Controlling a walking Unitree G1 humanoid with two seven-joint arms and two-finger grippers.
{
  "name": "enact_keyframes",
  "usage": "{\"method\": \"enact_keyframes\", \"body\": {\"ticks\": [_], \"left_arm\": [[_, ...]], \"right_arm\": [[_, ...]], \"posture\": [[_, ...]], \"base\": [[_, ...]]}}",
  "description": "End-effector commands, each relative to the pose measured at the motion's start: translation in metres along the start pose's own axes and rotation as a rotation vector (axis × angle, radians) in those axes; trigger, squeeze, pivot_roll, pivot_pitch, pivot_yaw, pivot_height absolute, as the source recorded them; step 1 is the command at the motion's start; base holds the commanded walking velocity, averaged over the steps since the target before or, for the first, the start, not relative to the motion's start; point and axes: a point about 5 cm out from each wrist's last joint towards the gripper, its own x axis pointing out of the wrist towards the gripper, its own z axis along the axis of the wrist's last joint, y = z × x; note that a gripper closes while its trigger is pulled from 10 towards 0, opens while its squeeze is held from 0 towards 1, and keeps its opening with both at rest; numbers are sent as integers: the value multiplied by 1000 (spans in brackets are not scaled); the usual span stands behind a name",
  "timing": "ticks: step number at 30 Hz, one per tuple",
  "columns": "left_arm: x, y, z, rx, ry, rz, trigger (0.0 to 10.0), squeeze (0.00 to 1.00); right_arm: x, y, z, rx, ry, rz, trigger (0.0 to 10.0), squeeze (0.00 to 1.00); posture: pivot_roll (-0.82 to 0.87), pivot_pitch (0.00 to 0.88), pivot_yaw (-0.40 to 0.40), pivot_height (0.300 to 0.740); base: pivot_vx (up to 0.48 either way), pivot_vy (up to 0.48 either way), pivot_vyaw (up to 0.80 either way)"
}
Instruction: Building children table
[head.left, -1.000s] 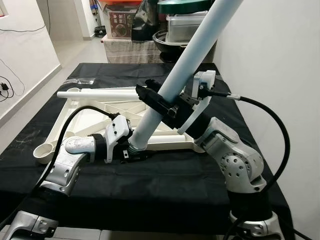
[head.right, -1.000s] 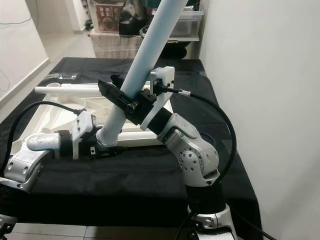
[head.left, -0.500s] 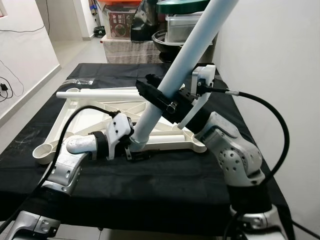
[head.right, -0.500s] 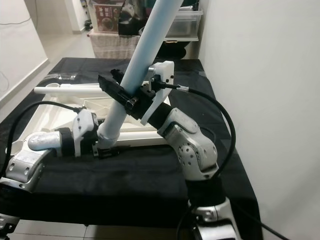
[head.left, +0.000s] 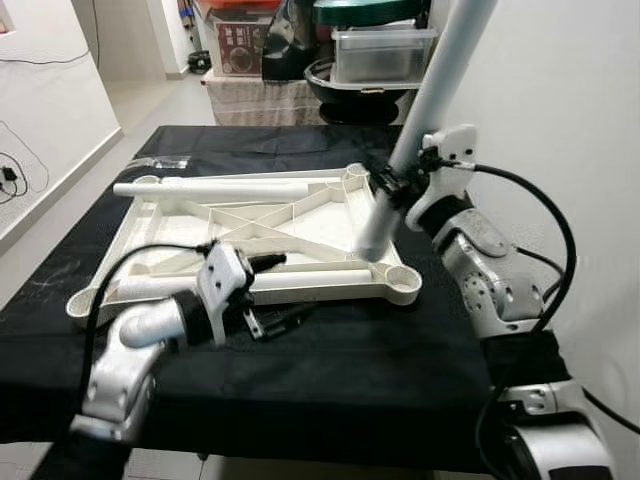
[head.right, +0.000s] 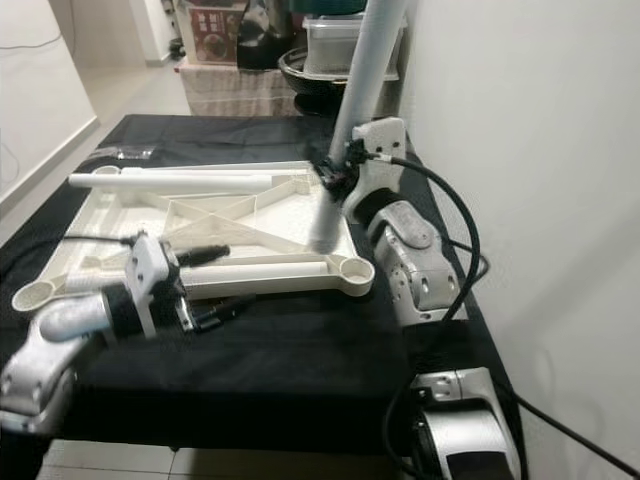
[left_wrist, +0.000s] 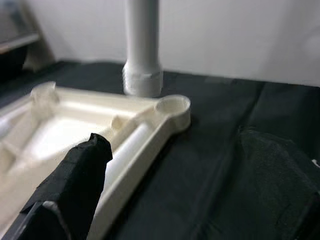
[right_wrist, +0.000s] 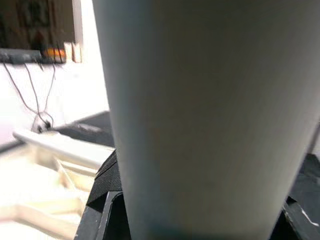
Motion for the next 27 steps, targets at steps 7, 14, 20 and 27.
{"method": "enact_keyframes", "body": {"ticks": [7,14,20,27], "left_arm": [[-2,-26,-16,-57,38,111,10000,0],[-12,-15,-17,-73,38,232,10000,0],[-16,-15,-16,-71,40,277,10000,0],[-15,-21,-16,-78,42,282,10000,0]], "right_arm": [[-8,13,-23,-190,18,63,0,0],[-19,19,-39,-293,33,123,0,0],[-22,11,-48,-335,40,82,0,0],[-19,6,-47,-354,42,76,0,0]], "posture": [[22,0,-37,740],[29,0,-40,740],[32,0,-42,740],[37,0,-46,740]], "base": [[0,0,0],[0,0,0],[0,0,0],[0,0,0]]}}
